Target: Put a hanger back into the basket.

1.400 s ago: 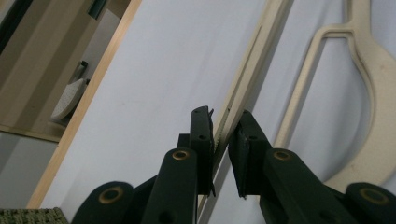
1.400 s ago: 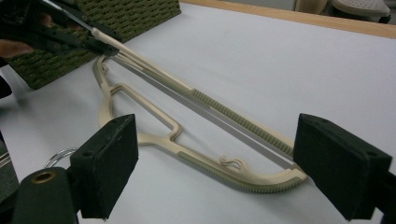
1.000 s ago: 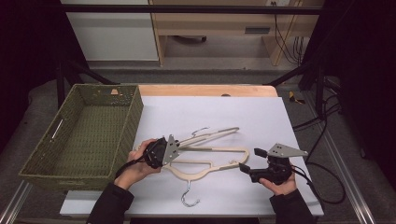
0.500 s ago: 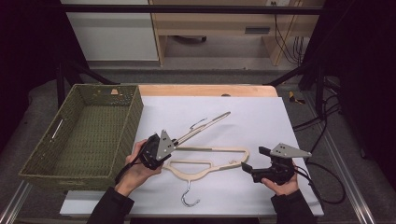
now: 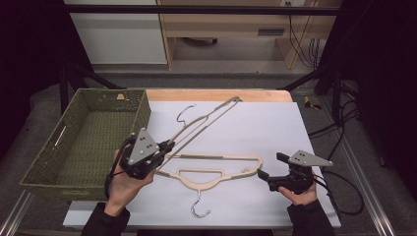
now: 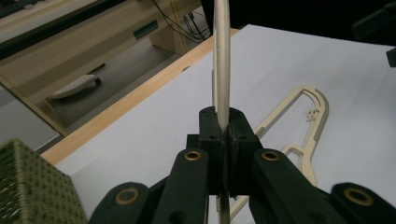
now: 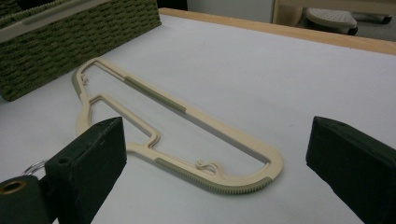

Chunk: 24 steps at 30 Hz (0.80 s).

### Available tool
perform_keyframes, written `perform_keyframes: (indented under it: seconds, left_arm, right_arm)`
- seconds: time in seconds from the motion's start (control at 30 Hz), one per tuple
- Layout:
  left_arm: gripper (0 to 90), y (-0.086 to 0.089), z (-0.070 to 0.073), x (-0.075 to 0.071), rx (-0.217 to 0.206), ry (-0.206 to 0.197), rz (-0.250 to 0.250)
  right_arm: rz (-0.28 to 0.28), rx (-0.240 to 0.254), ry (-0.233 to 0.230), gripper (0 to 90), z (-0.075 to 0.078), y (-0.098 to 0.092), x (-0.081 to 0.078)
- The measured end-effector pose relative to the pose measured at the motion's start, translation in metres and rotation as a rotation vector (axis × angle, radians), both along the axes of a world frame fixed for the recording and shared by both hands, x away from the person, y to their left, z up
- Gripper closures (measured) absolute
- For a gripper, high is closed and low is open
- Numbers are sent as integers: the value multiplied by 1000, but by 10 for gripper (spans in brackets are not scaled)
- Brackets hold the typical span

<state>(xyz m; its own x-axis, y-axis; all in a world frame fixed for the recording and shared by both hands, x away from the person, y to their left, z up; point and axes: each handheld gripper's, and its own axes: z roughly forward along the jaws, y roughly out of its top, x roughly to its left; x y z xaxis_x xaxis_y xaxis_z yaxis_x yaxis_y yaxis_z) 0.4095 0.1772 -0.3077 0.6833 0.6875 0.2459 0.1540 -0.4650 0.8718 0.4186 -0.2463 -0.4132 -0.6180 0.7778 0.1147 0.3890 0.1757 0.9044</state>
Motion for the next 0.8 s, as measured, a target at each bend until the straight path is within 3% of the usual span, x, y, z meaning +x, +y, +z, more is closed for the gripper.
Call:
perform_keyframes:
  seconds: [0.13, 0.4, 0.63, 0.8]
  left_arm:
    - [868, 17, 16, -5, -33, -14, 12]
    - [868, 57, 41, 8, -33, 17, 28]
    - [868, 90, 53, 28, -36, 53, 37]
    - [867, 112, 54, 42, -28, 85, 57]
  right_arm:
    - [-9, 9, -5, 55, 1, -1, 0]
    - [-5, 8, -6, 55, 1, 0, 0]
    - [0, -9, -4, 53, 0, 0, 0]
    - [-2, -3, -6, 54, 0, 0, 0]
